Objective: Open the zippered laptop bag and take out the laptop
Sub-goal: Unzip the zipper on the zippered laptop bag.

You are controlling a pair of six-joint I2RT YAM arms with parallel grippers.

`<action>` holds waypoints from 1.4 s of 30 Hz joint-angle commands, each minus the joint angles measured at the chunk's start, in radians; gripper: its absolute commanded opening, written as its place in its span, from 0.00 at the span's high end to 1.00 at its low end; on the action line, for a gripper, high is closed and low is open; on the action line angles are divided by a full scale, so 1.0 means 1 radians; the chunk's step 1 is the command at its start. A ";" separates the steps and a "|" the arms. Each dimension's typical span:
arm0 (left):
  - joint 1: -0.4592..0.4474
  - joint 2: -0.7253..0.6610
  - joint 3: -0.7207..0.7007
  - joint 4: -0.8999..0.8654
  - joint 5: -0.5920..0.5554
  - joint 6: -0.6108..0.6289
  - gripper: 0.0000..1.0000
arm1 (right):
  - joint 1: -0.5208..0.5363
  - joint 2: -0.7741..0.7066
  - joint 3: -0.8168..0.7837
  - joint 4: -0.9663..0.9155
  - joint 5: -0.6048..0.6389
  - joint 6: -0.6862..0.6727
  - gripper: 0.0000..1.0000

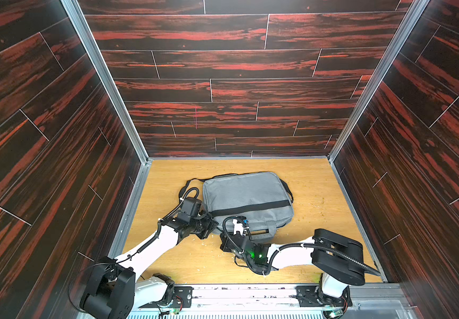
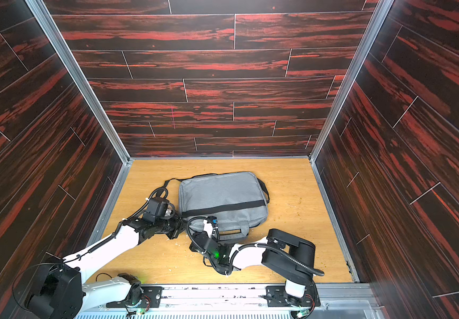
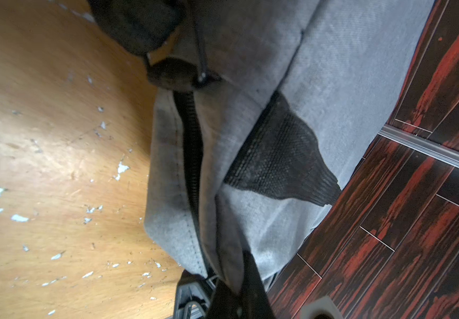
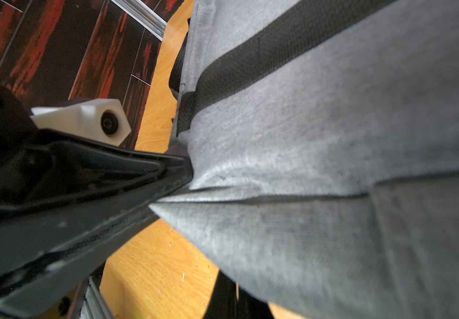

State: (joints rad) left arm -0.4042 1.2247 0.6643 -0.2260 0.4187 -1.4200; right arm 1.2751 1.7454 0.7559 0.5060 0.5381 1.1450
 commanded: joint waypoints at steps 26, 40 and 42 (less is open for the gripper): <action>0.028 0.003 0.056 0.019 0.001 0.062 1.00 | 0.005 -0.108 0.011 -0.240 -0.047 -0.002 0.89; 0.027 -0.023 0.041 0.030 0.003 0.055 1.00 | -0.032 -0.115 0.036 -0.221 -0.119 -0.046 0.99; 0.027 -0.024 0.042 0.027 0.001 0.058 1.00 | -0.033 -0.120 0.044 -0.253 -0.119 -0.048 1.00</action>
State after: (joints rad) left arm -0.3916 1.2362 0.6773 -0.2497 0.4438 -1.3689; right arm 1.2484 1.6623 0.7803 0.3256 0.4160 1.1084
